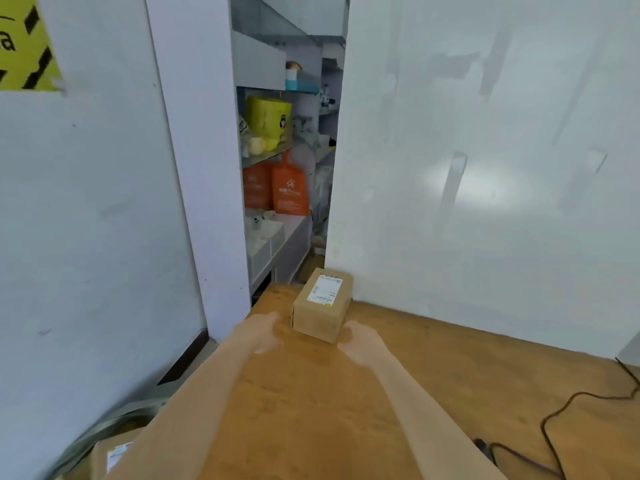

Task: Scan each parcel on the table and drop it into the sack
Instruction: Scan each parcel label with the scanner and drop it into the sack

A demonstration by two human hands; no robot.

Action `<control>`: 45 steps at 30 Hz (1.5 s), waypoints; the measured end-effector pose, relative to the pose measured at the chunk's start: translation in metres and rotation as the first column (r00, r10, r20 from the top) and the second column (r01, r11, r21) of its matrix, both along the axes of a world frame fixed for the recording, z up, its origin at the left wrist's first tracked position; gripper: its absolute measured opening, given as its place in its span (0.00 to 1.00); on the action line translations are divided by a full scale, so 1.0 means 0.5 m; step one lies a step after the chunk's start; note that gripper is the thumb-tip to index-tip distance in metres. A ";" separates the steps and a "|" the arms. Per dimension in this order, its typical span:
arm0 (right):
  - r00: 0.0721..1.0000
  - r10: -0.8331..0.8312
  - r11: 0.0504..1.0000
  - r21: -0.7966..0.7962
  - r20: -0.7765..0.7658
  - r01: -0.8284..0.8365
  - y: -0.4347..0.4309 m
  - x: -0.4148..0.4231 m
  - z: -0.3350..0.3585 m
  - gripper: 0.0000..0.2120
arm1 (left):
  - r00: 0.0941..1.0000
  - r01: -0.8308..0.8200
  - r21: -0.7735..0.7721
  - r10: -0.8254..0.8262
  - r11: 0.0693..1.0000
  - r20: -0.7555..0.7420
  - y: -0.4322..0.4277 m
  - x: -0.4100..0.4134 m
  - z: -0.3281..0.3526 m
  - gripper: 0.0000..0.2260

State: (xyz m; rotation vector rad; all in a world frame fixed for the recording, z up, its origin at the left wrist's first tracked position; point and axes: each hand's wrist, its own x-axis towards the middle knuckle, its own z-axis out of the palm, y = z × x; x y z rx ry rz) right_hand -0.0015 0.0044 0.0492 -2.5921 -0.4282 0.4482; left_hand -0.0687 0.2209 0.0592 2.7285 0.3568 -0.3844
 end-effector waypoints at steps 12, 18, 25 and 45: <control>0.991 -0.021 0.998 -0.055 -0.136 0.014 0.071 0.198 -0.093 0.25 | 0.999 0.027 -0.119 -0.029 0.993 -0.016 0.033 0.258 -0.103 0.29; 0.971 -0.070 0.997 -0.024 -0.229 0.066 0.106 0.257 -0.136 0.24 | 0.997 -0.071 -0.273 0.061 0.959 -0.043 0.051 0.333 -0.183 0.29; 0.903 -0.351 0.917 0.105 -0.246 0.385 0.120 0.292 -0.154 0.21 | 0.912 -0.400 -0.591 0.366 0.700 -0.184 0.033 0.366 -0.215 0.33; 0.839 -0.364 0.720 0.450 -0.404 0.529 -0.131 0.078 -0.151 0.24 | 0.818 -0.481 -0.861 0.439 0.166 -0.373 -0.178 0.094 -0.204 0.39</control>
